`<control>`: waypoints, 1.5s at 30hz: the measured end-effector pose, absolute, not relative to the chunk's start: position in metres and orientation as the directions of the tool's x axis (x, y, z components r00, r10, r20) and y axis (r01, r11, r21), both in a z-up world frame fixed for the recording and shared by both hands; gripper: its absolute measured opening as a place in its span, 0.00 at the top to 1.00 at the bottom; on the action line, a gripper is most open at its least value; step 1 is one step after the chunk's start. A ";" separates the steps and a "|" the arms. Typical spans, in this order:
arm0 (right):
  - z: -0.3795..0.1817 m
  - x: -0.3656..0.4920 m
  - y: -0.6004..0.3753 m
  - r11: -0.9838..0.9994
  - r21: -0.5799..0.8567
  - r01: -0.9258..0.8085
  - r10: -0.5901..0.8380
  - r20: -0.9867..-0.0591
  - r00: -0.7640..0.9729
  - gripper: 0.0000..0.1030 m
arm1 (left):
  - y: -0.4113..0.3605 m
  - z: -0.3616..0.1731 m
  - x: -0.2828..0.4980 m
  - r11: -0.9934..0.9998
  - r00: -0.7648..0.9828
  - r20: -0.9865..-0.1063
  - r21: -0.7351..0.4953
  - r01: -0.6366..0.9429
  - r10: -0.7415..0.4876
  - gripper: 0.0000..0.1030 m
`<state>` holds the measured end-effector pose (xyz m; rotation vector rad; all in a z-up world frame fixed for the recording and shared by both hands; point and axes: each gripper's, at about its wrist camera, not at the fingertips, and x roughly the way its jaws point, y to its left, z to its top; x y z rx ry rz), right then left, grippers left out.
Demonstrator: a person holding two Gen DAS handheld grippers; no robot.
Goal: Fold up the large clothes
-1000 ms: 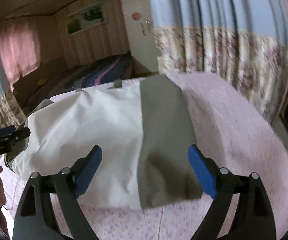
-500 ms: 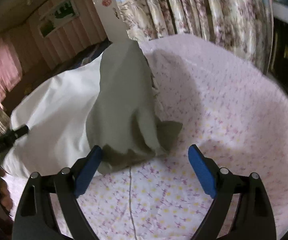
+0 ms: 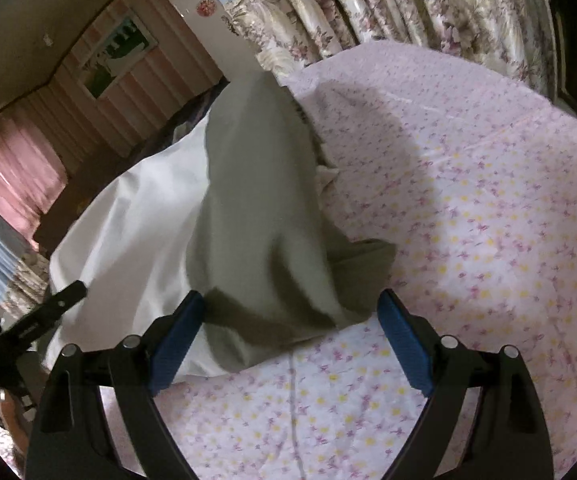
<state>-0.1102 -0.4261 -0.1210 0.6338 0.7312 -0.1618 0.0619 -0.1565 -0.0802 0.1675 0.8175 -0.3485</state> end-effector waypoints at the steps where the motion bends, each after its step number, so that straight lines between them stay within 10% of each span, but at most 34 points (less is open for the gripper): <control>1: -0.120 -0.110 -0.424 0.806 0.481 0.346 0.083 -0.669 0.738 0.14 | -0.156 -0.081 0.062 0.930 0.630 -0.739 0.013 0.368 -0.239 0.03; 33: -0.116 -0.051 -0.406 0.872 0.399 0.282 0.076 -0.680 0.729 0.15 | -0.164 -0.093 0.072 0.926 0.613 -0.765 0.061 0.374 -0.198 0.03; 45: -0.102 -0.046 -0.393 0.927 0.325 0.188 0.068 -0.637 0.768 0.73 | -0.165 -0.098 0.075 0.923 0.606 -0.771 0.065 0.380 -0.195 0.03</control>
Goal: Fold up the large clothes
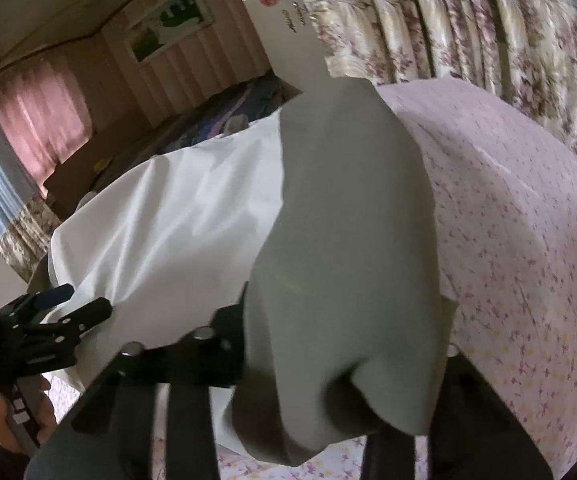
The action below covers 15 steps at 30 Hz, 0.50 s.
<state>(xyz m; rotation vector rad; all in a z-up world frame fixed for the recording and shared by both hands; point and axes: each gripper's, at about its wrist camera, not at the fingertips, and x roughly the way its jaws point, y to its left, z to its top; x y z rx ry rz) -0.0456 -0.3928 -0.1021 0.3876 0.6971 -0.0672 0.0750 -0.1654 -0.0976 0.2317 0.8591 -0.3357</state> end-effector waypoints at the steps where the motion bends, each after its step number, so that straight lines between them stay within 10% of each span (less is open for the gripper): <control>1: -0.099 -0.046 -0.391 0.930 0.320 0.182 0.065 -0.629 0.774 0.75 | -0.165 -0.098 0.075 0.923 0.605 -0.772 0.064 0.380 -0.195 0.03; 15: -0.017 -0.039 -0.326 0.981 0.190 -0.044 0.132 -0.485 0.864 0.84 | -0.157 -0.106 0.083 0.914 0.586 -0.779 0.040 0.404 -0.225 0.03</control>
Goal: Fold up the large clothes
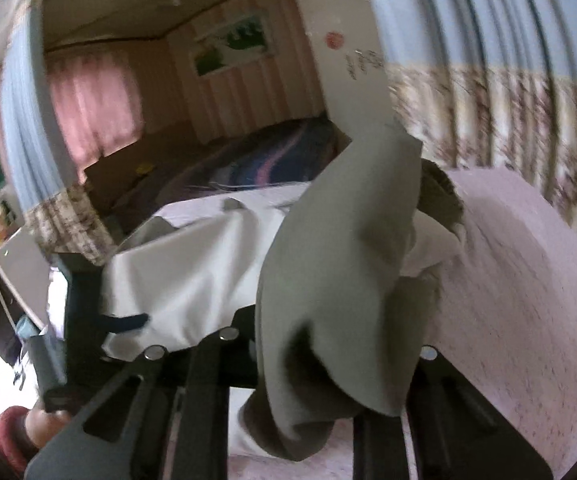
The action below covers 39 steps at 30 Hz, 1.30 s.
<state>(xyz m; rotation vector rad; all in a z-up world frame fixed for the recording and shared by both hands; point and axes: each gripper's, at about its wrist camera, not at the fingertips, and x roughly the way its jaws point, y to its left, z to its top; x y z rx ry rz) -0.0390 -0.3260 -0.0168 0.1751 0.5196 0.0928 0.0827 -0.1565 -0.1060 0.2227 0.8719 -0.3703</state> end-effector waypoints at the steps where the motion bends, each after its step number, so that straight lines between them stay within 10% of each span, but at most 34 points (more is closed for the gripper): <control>1: -0.013 -0.038 -0.318 0.983 0.173 -0.058 0.136 -0.482 0.866 0.85 | -0.152 -0.103 0.082 0.914 0.583 -0.779 0.030 0.404 -0.232 0.03; 14: 0.028 -0.005 -0.153 0.937 0.023 -0.347 0.311 -0.504 0.805 0.90 | 0.017 -0.042 0.065 0.957 0.688 -0.708 0.058 0.283 -0.161 0.03; 29: -0.076 0.021 -0.064 0.863 0.068 -0.500 0.387 -0.725 0.569 0.83 | 0.119 -0.058 0.062 0.984 0.693 -0.715 0.040 0.176 -0.095 0.03; 32: -0.062 0.008 -0.057 0.873 0.026 -0.487 0.353 -0.722 0.595 0.70 | 0.115 -0.055 0.058 0.983 0.709 -0.701 0.066 0.169 -0.075 0.03; 35: -0.035 -0.018 -0.066 0.866 0.025 -0.499 0.379 -0.683 0.624 0.33 | 0.114 -0.050 0.054 0.982 0.717 -0.693 0.072 0.174 -0.076 0.03; 39: 0.008 -0.054 -0.090 0.864 0.009 -0.503 0.402 -0.613 0.680 0.29 | 0.116 -0.042 0.051 0.982 0.728 -0.681 0.069 0.176 -0.083 0.03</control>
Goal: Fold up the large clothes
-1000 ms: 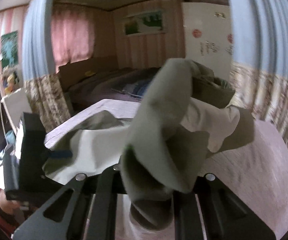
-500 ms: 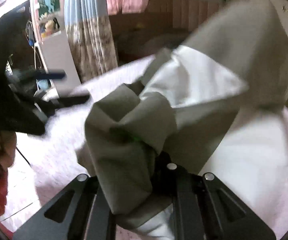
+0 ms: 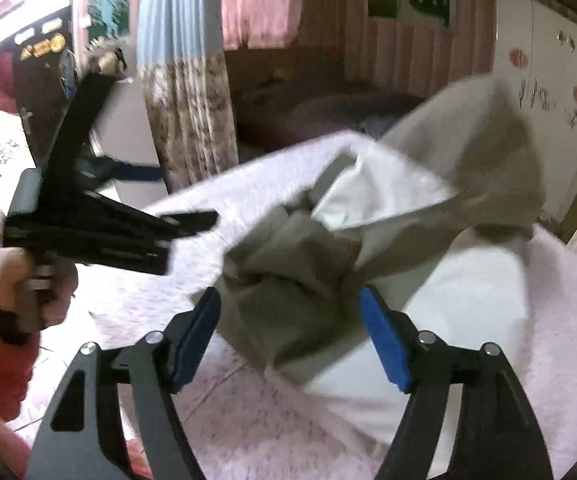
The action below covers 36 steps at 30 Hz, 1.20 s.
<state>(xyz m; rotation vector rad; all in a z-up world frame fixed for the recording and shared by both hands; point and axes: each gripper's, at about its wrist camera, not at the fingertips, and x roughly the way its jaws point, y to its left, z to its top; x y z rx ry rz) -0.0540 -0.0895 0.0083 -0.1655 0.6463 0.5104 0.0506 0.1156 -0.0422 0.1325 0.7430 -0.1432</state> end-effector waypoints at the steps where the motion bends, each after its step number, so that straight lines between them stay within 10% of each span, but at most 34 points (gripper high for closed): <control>1: 0.018 -0.060 -0.105 0.879 0.010 -0.476 0.389 -0.593 0.705 0.25 | 0.115 -0.040 0.050 0.981 0.731 -0.678 0.069 0.179 -0.085 0.03; 18: -0.037 0.005 -0.235 0.932 0.350 -0.089 0.309 -0.646 0.697 0.24 | 0.030 -0.029 0.061 0.931 0.667 -0.697 -0.001 0.366 -0.263 0.03; 21: -0.049 0.011 -0.229 0.909 0.398 -0.125 0.371 -0.631 0.681 0.57 | 0.020 -0.051 0.079 0.942 0.665 -0.723 0.059 0.331 -0.188 0.06; 24: -0.051 0.015 -0.224 0.904 0.402 -0.149 0.387 -0.615 0.687 0.76 | 0.031 -0.067 0.089 0.939 0.611 -0.756 -0.014 0.342 -0.234 0.30; 36: -0.053 0.028 -0.158 0.948 0.063 -0.313 0.269 -0.686 0.676 0.79 | 0.072 -0.115 0.081 0.965 0.575 -0.790 -0.078 0.249 -0.212 0.31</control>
